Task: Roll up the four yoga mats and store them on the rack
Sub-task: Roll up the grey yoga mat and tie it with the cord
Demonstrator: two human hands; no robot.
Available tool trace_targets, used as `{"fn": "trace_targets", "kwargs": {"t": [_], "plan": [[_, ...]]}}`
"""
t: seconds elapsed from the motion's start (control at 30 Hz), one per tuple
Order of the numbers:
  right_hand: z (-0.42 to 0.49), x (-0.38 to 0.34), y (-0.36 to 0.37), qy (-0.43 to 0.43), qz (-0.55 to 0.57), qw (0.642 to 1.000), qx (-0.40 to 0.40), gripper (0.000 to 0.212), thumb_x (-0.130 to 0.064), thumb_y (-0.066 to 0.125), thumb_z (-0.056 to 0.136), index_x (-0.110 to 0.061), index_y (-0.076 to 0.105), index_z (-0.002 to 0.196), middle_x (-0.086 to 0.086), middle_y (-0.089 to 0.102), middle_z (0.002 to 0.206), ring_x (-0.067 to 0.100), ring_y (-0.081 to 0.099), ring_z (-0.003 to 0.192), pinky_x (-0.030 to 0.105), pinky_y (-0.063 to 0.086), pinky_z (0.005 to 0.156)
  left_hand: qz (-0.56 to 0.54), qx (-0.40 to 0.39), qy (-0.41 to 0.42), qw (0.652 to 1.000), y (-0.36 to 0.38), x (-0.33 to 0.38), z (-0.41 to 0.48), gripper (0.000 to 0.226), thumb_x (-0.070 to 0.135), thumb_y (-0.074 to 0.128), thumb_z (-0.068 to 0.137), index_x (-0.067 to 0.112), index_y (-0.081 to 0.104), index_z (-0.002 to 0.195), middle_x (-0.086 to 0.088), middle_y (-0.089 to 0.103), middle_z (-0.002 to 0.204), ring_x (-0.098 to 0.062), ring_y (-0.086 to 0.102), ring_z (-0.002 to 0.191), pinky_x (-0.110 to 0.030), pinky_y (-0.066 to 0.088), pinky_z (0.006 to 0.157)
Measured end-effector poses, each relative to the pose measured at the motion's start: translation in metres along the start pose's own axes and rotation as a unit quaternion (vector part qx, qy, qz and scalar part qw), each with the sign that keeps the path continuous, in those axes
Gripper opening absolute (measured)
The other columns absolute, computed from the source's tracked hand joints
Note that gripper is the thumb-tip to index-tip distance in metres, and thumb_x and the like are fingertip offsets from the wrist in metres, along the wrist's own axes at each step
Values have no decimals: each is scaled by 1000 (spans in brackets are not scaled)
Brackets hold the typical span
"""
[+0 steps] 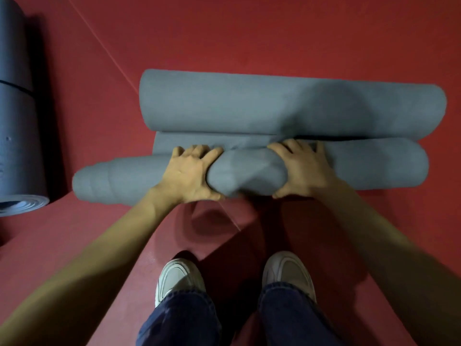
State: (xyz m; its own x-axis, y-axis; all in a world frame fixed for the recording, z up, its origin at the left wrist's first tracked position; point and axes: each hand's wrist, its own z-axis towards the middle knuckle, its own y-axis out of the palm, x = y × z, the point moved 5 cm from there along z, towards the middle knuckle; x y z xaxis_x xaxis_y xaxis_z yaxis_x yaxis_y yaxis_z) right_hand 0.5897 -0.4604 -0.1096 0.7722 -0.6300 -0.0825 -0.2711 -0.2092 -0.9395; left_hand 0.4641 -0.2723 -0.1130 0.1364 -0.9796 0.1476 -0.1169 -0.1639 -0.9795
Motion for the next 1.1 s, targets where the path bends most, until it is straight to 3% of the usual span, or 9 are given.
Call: {"fn": "trace_targets", "kwargs": {"t": [0.17, 0.37, 0.47, 0.6, 0.67, 0.73, 0.87, 1.0, 1.1], "plan": [[-52, -20, 23, -49, 13, 994, 95, 104, -71, 51, 37, -18, 53, 126, 9, 61, 110, 33, 59, 97, 60, 42, 83, -16, -13, 12, 1000, 13, 19, -57, 108, 84, 51, 42, 19, 52, 129, -8, 64, 113, -29, 63, 98, -44, 46, 84], [-88, -38, 41, -34, 23, 999, 32, 102, -73, 42, 39, -24, 46, 128, 7, 58, 112, 35, 58, 98, 65, 42, 83, -13, -34, 19, 999, 20, 30, -94, 107, 82, 51, 40, 22, 51, 129, -3, 64, 110, -25, 61, 97, -39, 48, 81], [-83, -35, 41, -37, 17, 998, -38, 117, -86, 42, 40, -28, 35, 141, 6, 48, 130, 33, 46, 118, 60, 29, 98, -30, -64, 2, 998, 19, 27, -92, 109, 83, 51, 40, 25, 50, 132, -1, 63, 116, -23, 61, 102, -38, 46, 86], [-66, -30, 31, 31, 114, 991, -59, 117, -96, -10, 48, -39, 35, 140, -6, 35, 147, 21, 32, 134, 45, 19, 108, -62, -140, -29, 988, 15, 21, -82, 116, 84, 50, 38, 35, 36, 143, 5, 50, 138, -17, 48, 124, -34, 31, 102], [-53, -26, 28, 59, 123, 991, 1, 103, -88, -6, 64, -32, 50, 130, -1, 51, 137, 23, 47, 124, 40, 31, 100, -65, -150, -29, 986, 14, 19, -78, 117, 84, 51, 38, 38, 31, 144, 8, 46, 141, -14, 44, 126, -32, 28, 104], [-43, -22, 29, 81, 111, 990, 29, 74, -74, 21, 85, -22, 59, 122, 6, 60, 125, 27, 54, 116, 39, 39, 94, -70, -155, -25, 985, 15, 17, -76, 118, 84, 52, 37, 38, 30, 144, 9, 46, 141, -13, 44, 126, -31, 28, 105], [-34, -17, 29, 118, 128, 983, 66, 49, -56, 41, 93, -15, 65, 105, 8, 65, 110, 30, 58, 106, 40, 45, 88, -87, -165, -22, 982, 16, 13, -71, 119, 86, 56, 36, 39, 32, 143, 11, 49, 138, -14, 47, 123, -34, 33, 104], [-35, -19, 28, 138, 113, 972, 152, 59, -57, 41, 89, -6, 67, 106, 17, 68, 104, 36, 60, 104, 44, 44, 90, -111, -179, -20, 977, 15, 10, -66, 119, 88, 54, 36, 39, 33, 143, 10, 50, 138, -15, 47, 124, -35, 35, 105], [-36, -23, 25, 119, 78, 974, 174, 82, -61, 35, 83, -4, 39, 142, 18, 41, 145, 37, 34, 136, 62, 24, 105, -126, -182, -14, 975, 12, 9, -62, 116, 88, 56, 38, 41, 34, 141, 12, 51, 138, -14, 47, 124, -33, 36, 104]]}}
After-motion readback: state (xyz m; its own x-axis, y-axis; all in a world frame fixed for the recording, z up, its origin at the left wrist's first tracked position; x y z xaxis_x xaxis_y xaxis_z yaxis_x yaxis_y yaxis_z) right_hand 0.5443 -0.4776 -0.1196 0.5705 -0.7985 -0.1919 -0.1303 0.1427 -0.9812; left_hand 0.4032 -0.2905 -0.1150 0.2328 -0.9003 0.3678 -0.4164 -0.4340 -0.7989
